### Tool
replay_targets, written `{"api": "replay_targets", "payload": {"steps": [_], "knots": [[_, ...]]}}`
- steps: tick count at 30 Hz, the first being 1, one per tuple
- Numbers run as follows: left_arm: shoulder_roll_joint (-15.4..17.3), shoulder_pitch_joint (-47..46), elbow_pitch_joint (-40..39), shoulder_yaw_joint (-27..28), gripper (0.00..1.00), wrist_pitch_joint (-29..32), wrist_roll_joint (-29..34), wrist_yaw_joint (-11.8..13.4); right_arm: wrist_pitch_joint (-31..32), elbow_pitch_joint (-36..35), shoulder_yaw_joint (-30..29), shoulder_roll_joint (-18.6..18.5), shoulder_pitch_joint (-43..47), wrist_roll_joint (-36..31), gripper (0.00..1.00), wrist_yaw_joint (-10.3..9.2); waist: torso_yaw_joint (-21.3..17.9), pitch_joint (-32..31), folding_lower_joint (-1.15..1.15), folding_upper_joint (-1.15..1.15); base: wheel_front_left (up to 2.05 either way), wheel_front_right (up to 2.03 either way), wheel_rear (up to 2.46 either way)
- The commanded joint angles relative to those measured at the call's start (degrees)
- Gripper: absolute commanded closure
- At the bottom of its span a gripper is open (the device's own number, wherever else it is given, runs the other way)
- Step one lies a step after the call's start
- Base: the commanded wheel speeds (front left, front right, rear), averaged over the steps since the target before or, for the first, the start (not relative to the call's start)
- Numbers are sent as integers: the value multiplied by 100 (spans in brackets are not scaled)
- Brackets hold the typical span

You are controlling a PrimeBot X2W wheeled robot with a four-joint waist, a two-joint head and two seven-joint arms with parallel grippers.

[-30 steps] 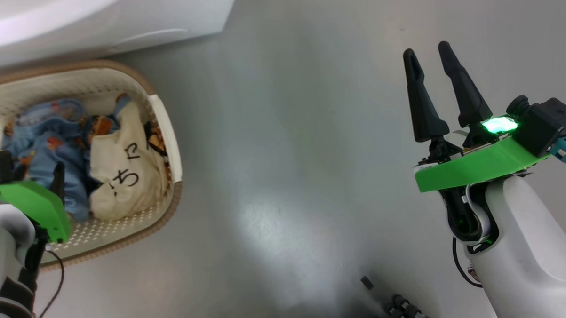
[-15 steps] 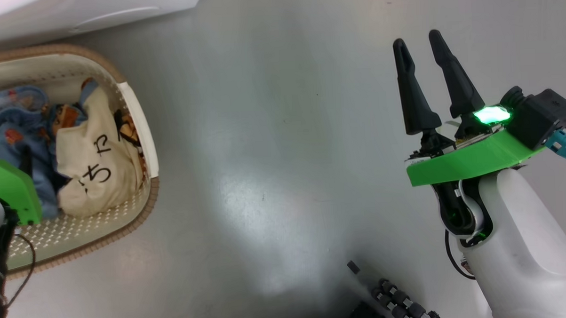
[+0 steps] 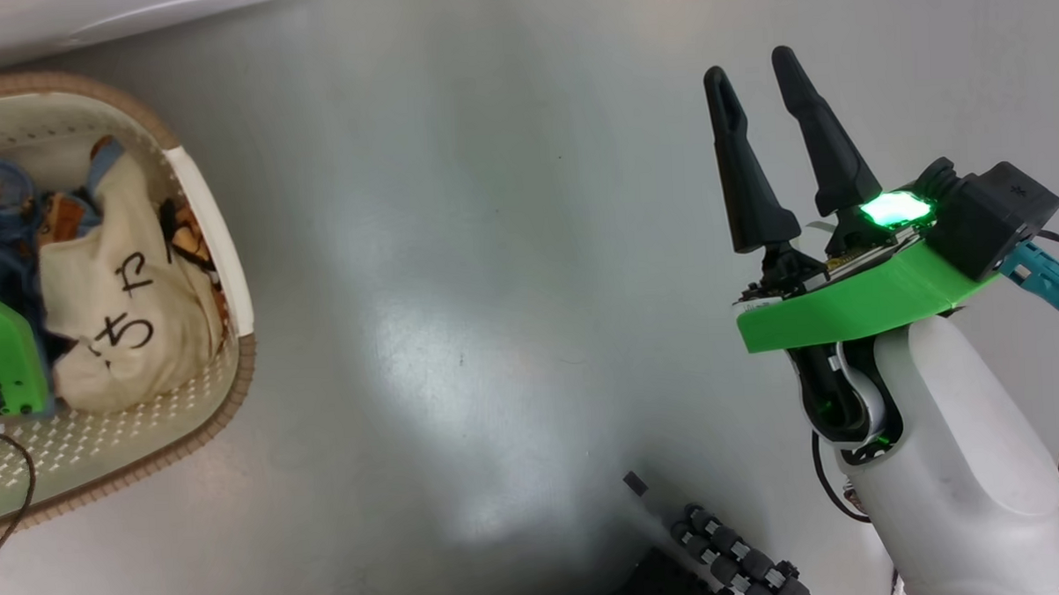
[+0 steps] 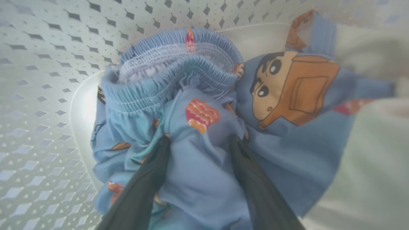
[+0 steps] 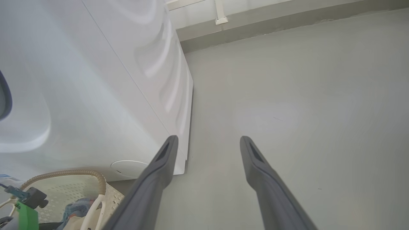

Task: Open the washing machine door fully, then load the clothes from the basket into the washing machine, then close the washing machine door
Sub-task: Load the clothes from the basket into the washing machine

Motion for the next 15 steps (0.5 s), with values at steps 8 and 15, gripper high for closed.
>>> {"api": "replay_targets", "payload": {"steps": [8, 15], "knots": [[184, 123, -18, 26, 100, 43, -51, 15, -46, -106, 79, 30, 142, -85, 0, 32, 31, -111, 0, 0, 0, 0, 0], [26, 326, -17, 207, 100, -282, -326, 52, -46, -76, 38, -26, 149, -93, 0, 32, 221, -501, 0, 0, 0, 0, 0]]}}
